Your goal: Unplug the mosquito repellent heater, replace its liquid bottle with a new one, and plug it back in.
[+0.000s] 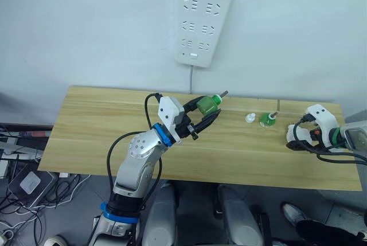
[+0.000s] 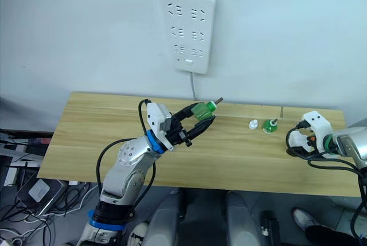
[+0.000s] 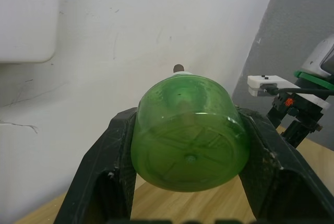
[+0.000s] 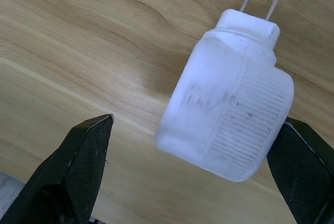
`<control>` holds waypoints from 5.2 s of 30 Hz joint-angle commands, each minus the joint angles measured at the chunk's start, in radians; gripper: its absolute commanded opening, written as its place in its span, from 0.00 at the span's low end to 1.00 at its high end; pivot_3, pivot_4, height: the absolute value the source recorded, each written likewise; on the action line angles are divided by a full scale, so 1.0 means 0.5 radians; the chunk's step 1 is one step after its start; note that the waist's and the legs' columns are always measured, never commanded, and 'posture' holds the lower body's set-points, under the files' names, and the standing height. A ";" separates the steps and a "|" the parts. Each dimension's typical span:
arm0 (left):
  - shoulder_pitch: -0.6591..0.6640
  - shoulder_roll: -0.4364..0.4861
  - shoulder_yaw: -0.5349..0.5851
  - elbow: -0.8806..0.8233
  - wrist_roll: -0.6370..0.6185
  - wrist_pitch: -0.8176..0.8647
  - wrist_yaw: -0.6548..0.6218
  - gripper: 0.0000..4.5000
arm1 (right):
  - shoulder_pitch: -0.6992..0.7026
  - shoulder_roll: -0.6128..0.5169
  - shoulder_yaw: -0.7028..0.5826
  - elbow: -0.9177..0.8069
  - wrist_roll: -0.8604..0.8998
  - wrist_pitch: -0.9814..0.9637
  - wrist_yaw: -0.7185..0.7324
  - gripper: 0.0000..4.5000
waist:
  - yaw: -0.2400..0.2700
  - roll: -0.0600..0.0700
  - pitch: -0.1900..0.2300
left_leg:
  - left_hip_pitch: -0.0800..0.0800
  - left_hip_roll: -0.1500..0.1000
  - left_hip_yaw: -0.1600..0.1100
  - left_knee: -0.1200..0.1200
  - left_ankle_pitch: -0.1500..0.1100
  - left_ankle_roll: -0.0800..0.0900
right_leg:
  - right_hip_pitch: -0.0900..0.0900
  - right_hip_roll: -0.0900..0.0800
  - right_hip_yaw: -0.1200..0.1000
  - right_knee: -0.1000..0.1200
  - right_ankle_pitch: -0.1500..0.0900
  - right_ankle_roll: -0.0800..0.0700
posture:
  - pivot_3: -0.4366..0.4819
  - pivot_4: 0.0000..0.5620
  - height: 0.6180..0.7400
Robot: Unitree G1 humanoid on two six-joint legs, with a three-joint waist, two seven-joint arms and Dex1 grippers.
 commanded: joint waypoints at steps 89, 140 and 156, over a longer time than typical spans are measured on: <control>-0.154 0.013 -0.058 0.141 -0.027 -0.213 -0.208 0.50 | 1.275 0.619 -0.476 -0.215 -1.671 -1.975 -1.423 0.50 | -0.003 0.004 -0.003 | 0.001 -0.002 0.008 -0.028 0.011 -0.019 | -0.001 -0.004 0.001 -0.029 0.005 0.011 | 0.50 0.64 1.00; -0.059 0.117 -0.120 -0.010 -0.126 -0.187 -0.437 0.50 | 0.517 -0.076 -0.618 -0.730 -0.459 0.174 0.318 0.99 | -0.012 0.002 -0.005 | 0.004 -0.007 0.000 -0.023 0.013 -0.009 | -0.001 -0.003 -0.004 -0.005 0.007 0.007 | 0.51 0.69 1.00; -0.005 0.154 -0.114 -0.093 -0.127 -0.124 -0.390 0.50 | 0.197 -0.108 -0.232 -0.048 -0.463 -0.182 0.434 0.99 | -0.009 0.001 -0.003 | 0.004 -0.008 0.004 -0.021 0.013 -0.006 | -0.001 -0.004 0.000 -0.006 0.007 0.007 | 0.54 0.75 1.00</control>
